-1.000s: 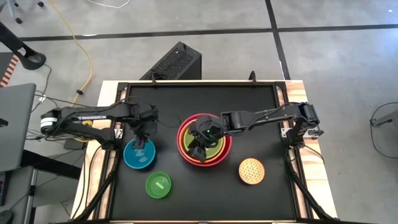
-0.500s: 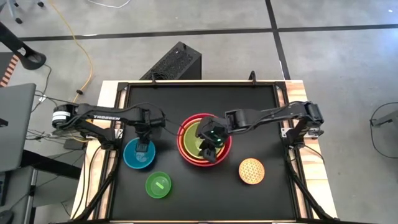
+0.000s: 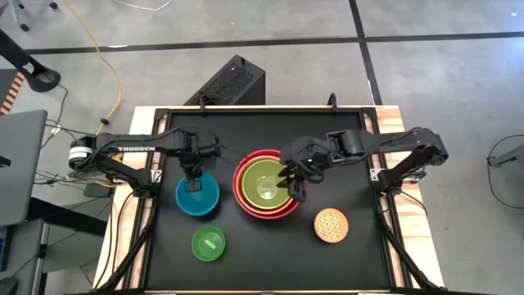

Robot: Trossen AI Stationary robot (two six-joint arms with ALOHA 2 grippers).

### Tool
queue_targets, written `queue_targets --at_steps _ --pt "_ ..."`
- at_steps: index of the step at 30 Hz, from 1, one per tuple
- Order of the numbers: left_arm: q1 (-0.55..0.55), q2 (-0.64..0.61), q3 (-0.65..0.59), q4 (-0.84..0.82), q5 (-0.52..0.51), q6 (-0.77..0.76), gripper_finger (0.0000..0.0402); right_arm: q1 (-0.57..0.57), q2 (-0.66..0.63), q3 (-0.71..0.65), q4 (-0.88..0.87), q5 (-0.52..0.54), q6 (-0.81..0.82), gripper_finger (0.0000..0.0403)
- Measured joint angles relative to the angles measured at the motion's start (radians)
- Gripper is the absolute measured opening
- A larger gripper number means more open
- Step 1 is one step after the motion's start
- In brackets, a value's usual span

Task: Nest bowls inside each other
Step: Stack the blue bowl on top of the light green bowl

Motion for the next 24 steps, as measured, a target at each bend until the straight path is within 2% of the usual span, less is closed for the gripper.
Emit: queue_targets --at_steps 5,11,17,20,24 --pt "0.021 0.0 0.228 -0.113 -0.099 -0.074 0.0005 -0.001 -0.033 0.0 -0.029 0.109 -0.004 0.0191" --pt "0.025 -0.001 0.435 -0.067 -0.253 -0.215 0.0005 -0.016 -0.027 0.0 0.013 0.198 0.043 0.0191" --pt "0.026 -0.001 0.478 0.091 -0.423 -0.439 0.0005 -0.065 0.008 0.0 0.147 0.364 0.109 0.0191" --pt "0.026 0.015 0.478 0.149 -0.459 -0.489 0.0005 -0.098 0.034 0.0 0.19 0.388 0.11 0.0191" --pt "0.025 0.05 0.478 0.178 -0.454 -0.493 0.0005 -0.146 0.069 0.0 0.194 0.388 0.113 0.0191"
